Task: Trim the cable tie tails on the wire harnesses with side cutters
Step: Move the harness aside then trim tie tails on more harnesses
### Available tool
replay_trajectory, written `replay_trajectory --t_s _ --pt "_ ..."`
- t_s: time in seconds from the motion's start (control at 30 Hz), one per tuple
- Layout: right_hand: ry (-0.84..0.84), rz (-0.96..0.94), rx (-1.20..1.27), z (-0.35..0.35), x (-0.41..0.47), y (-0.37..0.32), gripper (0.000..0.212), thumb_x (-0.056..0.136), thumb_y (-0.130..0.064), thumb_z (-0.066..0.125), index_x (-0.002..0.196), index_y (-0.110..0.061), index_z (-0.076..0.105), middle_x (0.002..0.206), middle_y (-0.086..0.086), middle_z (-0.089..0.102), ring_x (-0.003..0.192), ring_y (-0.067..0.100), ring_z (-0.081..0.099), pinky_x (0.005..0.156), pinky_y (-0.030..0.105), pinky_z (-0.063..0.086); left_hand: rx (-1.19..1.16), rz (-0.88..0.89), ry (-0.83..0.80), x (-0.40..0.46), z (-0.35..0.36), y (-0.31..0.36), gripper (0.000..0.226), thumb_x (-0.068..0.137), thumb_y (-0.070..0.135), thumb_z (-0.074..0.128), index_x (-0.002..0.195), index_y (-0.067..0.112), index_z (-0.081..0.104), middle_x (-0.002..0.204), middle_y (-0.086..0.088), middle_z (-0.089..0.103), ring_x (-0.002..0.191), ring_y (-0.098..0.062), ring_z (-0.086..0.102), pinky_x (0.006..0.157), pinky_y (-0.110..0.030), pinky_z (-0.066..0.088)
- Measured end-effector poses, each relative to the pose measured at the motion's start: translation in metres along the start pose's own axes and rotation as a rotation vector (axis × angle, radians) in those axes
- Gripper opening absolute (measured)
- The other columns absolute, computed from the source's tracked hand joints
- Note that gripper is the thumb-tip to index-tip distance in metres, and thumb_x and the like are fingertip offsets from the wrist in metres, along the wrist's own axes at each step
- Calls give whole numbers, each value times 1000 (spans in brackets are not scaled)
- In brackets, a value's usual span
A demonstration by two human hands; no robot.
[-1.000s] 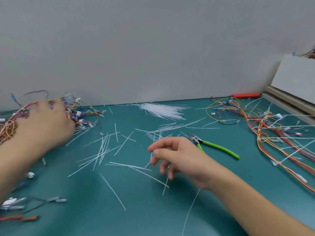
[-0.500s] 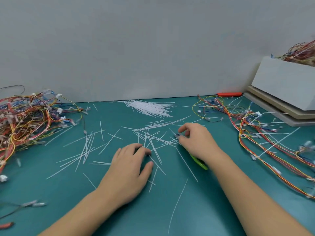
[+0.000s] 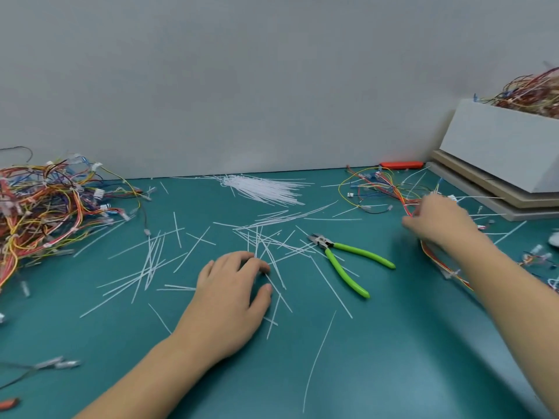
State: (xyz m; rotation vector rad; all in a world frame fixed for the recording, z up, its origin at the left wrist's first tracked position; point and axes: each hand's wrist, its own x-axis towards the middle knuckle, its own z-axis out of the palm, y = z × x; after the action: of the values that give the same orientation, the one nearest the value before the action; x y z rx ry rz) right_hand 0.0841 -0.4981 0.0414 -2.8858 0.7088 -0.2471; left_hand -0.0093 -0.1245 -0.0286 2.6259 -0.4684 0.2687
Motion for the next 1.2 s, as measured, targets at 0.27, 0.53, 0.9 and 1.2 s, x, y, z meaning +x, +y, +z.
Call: replay_trajectory --t_s 0.27,0.53,0.9,1.2 --pt "-29 33 61 17 2 26 21 91 -16 65 78 -2 57 78 17 62 77 35 59 65 36 44 7 0 14 -1 1 3 27 101 48 45 126 42 55 133 21 44 136 -2 34 120 -34 20" --pt "130 332 1191 -25 4 17 14 109 -16 47 108 -8 59 87 7 55 64 16 58 51 32 62 19 11 19 -1 1 1 27 101 49 43 126 43 53 132 23 43 136 0 31 119 -32 19" --pt "529 172 1071 -55 32 25 28 97 -36 61 117 -18 71 98 3 67 78 18 59 75 35 52 23 12 29 -1 0 3 27 101 48 44 126 42 54 132 22 44 134 -1 33 118 -31 18" --pt "30 89 -68 -32 35 45 26 94 -9 58 116 -1 69 107 24 67 104 43 64 87 45 54 20 7 20 -1 -1 4 28 102 47 44 127 42 53 133 22 43 135 -1 32 120 -33 18"
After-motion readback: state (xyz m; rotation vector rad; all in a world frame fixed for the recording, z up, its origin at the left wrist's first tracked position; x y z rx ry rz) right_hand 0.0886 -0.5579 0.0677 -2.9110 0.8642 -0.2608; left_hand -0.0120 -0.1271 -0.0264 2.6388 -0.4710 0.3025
